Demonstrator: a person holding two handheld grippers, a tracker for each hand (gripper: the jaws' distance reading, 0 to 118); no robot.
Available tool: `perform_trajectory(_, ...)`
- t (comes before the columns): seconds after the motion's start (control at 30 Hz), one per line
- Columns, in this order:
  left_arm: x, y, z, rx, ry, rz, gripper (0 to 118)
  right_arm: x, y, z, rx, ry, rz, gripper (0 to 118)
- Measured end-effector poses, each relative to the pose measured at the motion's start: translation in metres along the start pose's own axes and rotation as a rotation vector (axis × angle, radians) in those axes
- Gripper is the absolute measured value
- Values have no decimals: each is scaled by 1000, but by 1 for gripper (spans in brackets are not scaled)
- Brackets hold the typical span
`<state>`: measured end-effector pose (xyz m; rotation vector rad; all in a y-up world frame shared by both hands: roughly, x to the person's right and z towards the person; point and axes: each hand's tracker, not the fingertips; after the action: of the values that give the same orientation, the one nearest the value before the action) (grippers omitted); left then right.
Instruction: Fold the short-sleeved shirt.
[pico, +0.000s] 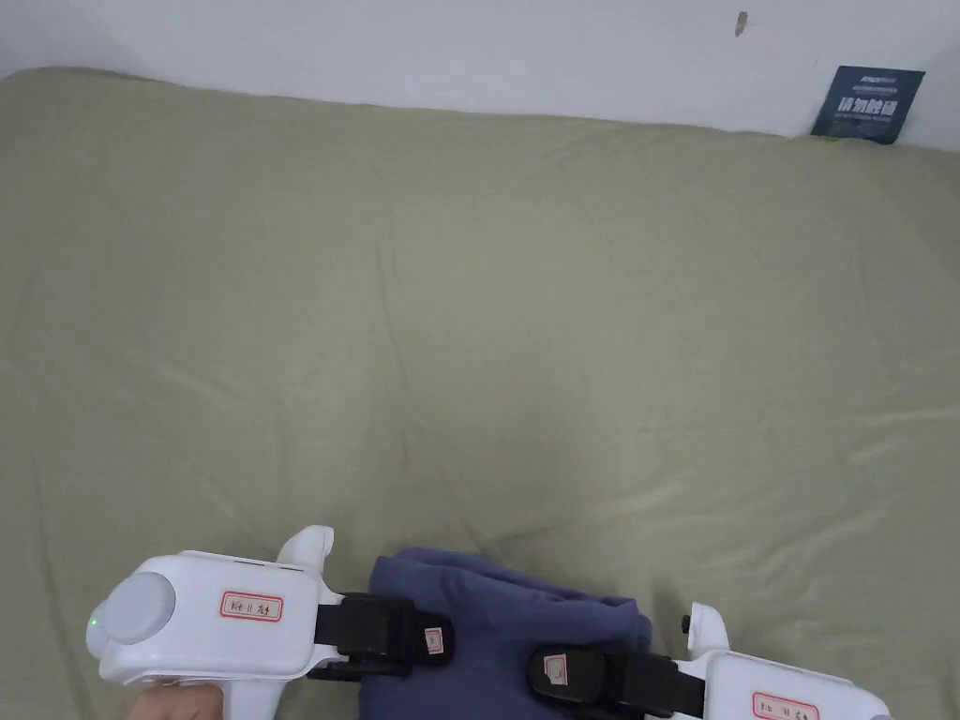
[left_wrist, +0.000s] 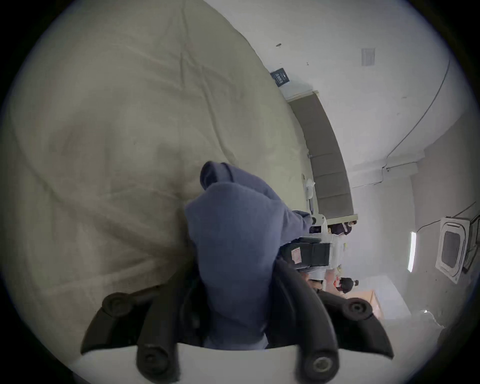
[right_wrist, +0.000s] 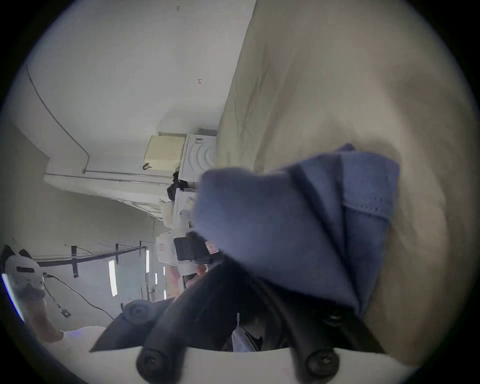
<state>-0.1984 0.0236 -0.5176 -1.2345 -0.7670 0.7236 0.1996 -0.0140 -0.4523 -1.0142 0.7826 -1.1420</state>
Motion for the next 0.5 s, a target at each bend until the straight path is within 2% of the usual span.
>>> perform_trajectory(0.07, -1, 3, 11, 2, -18, 14, 29, -13, -2, 1, 8, -1, 14, 1)
perform_trajectory(0.13, -4, 7, 30, 6, -15, 20, 29, -31, -3, 3, 22, 3, 64, 1)
perform_trajectory(0.27, -22, 22, 104, 113, 20, 60, 27, -55, 0, 2, 23, -19, 135, 2)
perform_trajectory(0.37, -44, 32, 174, 188, 140, 47, 26, -65, 3, -2, 22, -18, 153, 2)
perform_trajectory(0.5, -77, 46, 263, 285, 268, 116, 25, -80, 3, -12, 25, -11, 187, 2)
